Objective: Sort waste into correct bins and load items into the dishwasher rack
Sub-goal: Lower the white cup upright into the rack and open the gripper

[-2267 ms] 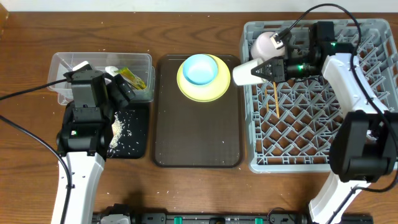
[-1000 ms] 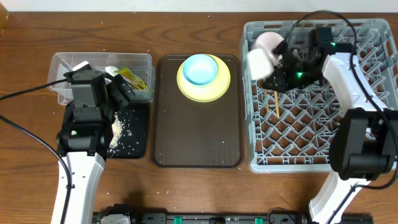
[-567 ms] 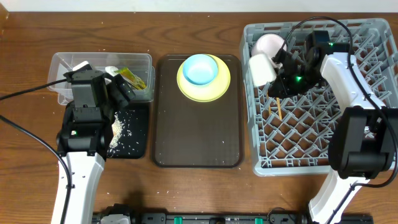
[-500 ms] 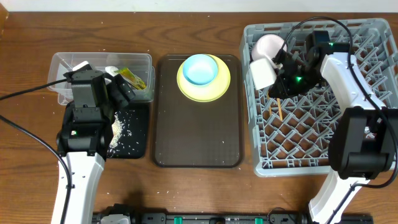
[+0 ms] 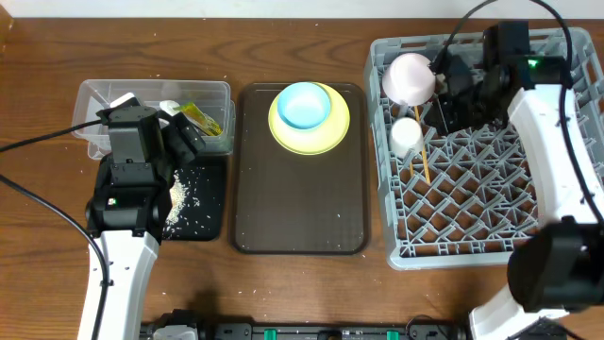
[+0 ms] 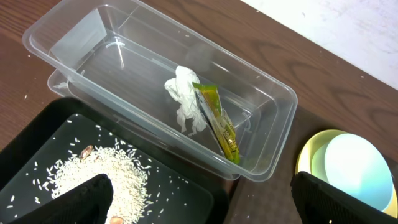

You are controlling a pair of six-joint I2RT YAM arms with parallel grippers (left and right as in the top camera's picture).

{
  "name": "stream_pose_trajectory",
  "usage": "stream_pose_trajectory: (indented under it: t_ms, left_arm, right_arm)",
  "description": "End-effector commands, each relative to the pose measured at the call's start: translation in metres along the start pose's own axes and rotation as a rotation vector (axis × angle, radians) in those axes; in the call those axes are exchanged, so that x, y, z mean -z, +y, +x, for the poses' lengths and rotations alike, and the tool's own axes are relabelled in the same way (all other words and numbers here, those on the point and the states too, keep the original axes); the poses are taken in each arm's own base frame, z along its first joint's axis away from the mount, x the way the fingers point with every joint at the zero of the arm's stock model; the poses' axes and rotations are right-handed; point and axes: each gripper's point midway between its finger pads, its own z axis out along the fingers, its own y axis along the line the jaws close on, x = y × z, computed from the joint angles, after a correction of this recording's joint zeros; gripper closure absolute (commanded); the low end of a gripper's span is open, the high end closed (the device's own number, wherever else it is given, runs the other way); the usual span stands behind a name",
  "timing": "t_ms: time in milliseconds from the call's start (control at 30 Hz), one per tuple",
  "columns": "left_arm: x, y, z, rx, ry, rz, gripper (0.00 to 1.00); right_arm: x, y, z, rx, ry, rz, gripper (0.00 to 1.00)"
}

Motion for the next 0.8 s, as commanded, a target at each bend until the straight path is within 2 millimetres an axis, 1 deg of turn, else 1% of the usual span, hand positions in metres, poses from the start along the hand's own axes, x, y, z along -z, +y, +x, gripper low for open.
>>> stream_pose_trajectory:
  t_ms: [0,133,300,367,467,600,700,767]
  left_arm:
    - [0.002,0.000,-0.006,-0.009,-0.016,-0.005,0.06]
    - [0.002,0.000,-0.006,-0.009,-0.016,-0.005,0.06]
    - [0.002,0.000,-0.006,-0.009,-0.016,-0.005,0.06]
    - [0.002,0.000,-0.006,-0.009,-0.016,-0.005,0.05]
    - [0.002,0.000,-0.006,-0.009,-0.016,-0.005,0.06]
    - [0.002,0.000,-0.006,-0.009,-0.016,-0.005,0.06]
    - [0.002,0.000,-0.006,-0.009,-0.016,-0.005,0.06]
    - [0.002,0.000,-0.006,-0.009,-0.016,-0.005,0.06]
  right_arm:
    - [0.003,0.019,-0.007,0.036,-0.012,-0.002,0.99]
    - [-0.003,0.016,-0.003,-0.007,0.022,0.072,0.99]
    - [-0.009,0.034,0.001,-0.057,0.053,0.060,0.98]
    - [-0.011,0.039,0.006,-0.104,0.079,0.072,0.96]
    - [-0.019,0.038,0.016,-0.214,0.113,0.134,0.90]
    - [-0.034,0.041,0.033,-0.261,0.165,0.211,0.77]
    - [-0.048,0.042,0.045,-0.262,0.191,0.265,0.77]
    - [-0.060,0.047,0.051,-0.241,0.202,0.261,0.80]
